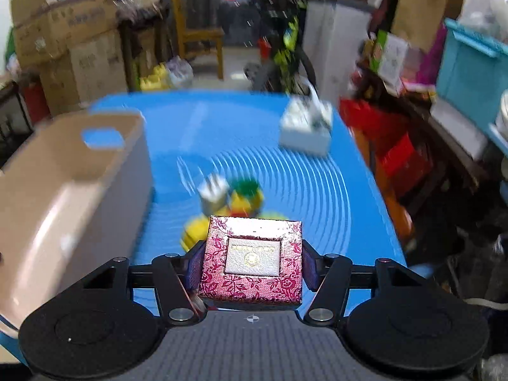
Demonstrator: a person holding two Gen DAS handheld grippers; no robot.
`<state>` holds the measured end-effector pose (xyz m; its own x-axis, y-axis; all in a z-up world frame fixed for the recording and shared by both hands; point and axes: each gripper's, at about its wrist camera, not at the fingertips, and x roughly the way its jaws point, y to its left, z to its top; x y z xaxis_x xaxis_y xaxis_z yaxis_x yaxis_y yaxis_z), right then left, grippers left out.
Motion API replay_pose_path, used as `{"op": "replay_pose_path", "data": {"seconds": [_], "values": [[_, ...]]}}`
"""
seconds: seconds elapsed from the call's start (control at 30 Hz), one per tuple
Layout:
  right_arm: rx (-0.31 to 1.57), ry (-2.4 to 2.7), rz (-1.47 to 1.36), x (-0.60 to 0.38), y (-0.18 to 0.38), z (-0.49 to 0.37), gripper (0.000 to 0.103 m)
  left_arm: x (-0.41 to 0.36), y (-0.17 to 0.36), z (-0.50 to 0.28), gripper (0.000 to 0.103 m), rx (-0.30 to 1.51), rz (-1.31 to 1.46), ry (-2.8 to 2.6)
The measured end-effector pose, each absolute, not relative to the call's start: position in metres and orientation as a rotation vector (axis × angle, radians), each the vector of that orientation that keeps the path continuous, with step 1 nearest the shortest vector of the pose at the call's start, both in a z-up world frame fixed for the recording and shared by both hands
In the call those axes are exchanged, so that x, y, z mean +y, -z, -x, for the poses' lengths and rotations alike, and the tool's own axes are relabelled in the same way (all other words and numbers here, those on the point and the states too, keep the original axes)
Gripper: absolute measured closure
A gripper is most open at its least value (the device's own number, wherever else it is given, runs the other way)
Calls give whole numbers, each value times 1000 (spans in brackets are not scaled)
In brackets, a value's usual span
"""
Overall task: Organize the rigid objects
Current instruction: 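Grasp the pink gift box with the right gripper and release it into the basket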
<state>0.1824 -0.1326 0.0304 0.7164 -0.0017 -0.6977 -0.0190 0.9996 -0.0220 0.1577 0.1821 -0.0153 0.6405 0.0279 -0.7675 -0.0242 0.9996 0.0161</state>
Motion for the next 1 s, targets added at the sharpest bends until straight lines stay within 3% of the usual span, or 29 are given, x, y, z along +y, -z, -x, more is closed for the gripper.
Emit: {"op": "replay_pose_path", "data": {"seconds": [0.37,0.7,1.0], "values": [[638,-273,89,-38,-85,-203,40,181,15,-158,98,876,-4,-31],[751,-420,225,55,-36,-218,40,182,16,-157,98,874,-3,-28],[911,-425,299,78,0,-220,40,181,16,-158,98,874,-4,-28]]}}
